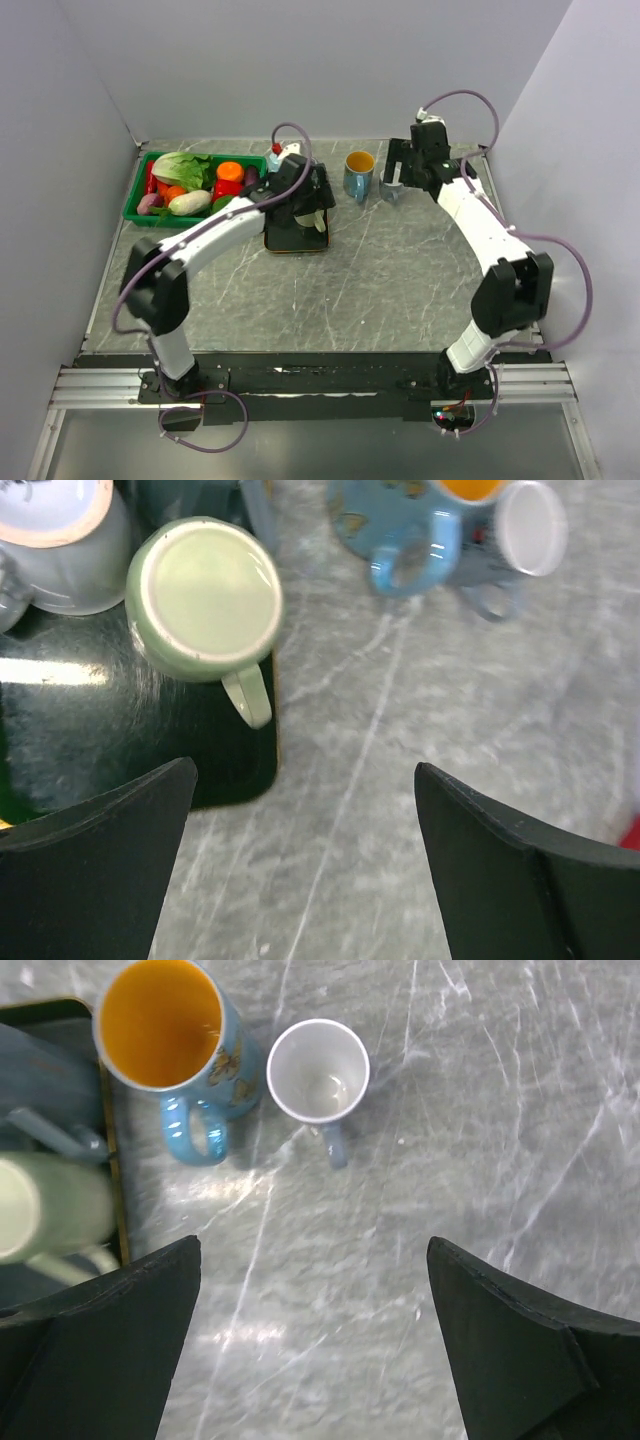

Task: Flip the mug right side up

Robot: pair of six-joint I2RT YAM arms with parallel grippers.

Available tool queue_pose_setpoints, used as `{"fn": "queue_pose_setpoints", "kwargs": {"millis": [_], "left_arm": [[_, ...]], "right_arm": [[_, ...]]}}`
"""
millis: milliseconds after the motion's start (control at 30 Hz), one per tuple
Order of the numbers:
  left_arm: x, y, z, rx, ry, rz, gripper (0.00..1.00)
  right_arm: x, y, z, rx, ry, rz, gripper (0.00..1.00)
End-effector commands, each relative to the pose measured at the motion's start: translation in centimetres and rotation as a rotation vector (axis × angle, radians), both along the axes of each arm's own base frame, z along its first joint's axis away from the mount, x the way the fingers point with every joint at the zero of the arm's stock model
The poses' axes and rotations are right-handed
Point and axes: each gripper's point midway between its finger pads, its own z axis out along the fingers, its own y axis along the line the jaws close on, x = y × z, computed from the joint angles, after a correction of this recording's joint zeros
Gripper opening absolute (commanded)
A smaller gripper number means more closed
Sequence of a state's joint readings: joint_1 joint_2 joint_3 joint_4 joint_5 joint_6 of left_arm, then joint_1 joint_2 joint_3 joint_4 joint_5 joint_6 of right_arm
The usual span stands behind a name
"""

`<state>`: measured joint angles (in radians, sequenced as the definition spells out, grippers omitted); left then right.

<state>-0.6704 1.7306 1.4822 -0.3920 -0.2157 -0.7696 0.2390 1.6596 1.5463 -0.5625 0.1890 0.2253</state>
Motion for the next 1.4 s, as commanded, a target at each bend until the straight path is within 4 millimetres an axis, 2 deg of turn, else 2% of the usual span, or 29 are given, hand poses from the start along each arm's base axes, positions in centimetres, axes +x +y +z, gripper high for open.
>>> {"fn": "queue_pose_setpoints", "kwargs": {"millis": [0,33,67,133,167,200,267,467,633,767,867,1167,1267,1300,1367], "left_arm": [[2.7,-0.5,-0.8,0.000,0.020,0.106,0.96],[3.3,-0.8,-0.4,-0.006,0.012,0.119,0.98],[3.7,-0.5,-2.2,0.025,0.043,0.153,0.99],[4.4,-0.8,-2.6,0.031,0.049,0.173,0.92],[4.6,-0.7,-4.0,0.050,0.074,0.190,0.88],[4.6,-0.7,-4.5,0.061,0.086,0.193,0.83],[4.6,-0.6,-5.2,0.074,0.096,0.208,0.81],[4.5,0.1,-7.0,0.106,0.103,0.237,0.78],[4.7,-0.4,-8.0,0.109,0.113,0.215,0.69],[4.7,-0.2,-9.6,0.146,0.144,0.212,0.61],[4.6,-0.3,-10.0,0.151,0.146,0.208,0.60],[4.5,-0.3,-10.6,0.163,0.140,0.176,0.46],[4.4,-0.1,-10.6,0.167,0.137,0.177,0.38],[4.3,0.0,-10.8,0.173,0.140,0.179,0.33],[4.2,0.2,-11.0,0.181,0.144,0.180,0.29]], "right_arm": [[-3.2,-0.1,1.3,0.072,0.003,-0.062,0.99],[-3.7,-0.3,2.0,0.079,-0.010,-0.066,0.99],[-4.2,-0.4,1.7,0.082,-0.003,-0.072,0.99],[-5.0,-0.4,2.4,0.105,-0.019,-0.080,0.99],[-5.4,-0.4,2.1,0.109,-0.013,-0.080,0.99],[-5.6,-0.2,2.3,0.126,-0.016,-0.078,0.99],[-6.3,-0.3,2.4,0.138,-0.024,-0.079,0.99],[-7.1,-0.4,2.6,0.151,-0.032,-0.083,0.98],[-7.1,-0.4,2.5,0.157,-0.025,-0.091,0.99],[-7.1,-0.4,2.5,0.161,-0.027,-0.096,0.98],[-7.1,-0.5,2.3,0.159,-0.024,-0.100,0.98],[-7.3,-0.6,2.4,0.162,-0.026,-0.107,0.98],[-7.4,-0.6,2.2,0.162,-0.025,-0.108,0.98],[-7.4,-0.6,2.2,0.164,-0.025,-0.108,0.98],[-7.5,-0.5,2.1,0.168,-0.022,-0.107,0.98]]}}
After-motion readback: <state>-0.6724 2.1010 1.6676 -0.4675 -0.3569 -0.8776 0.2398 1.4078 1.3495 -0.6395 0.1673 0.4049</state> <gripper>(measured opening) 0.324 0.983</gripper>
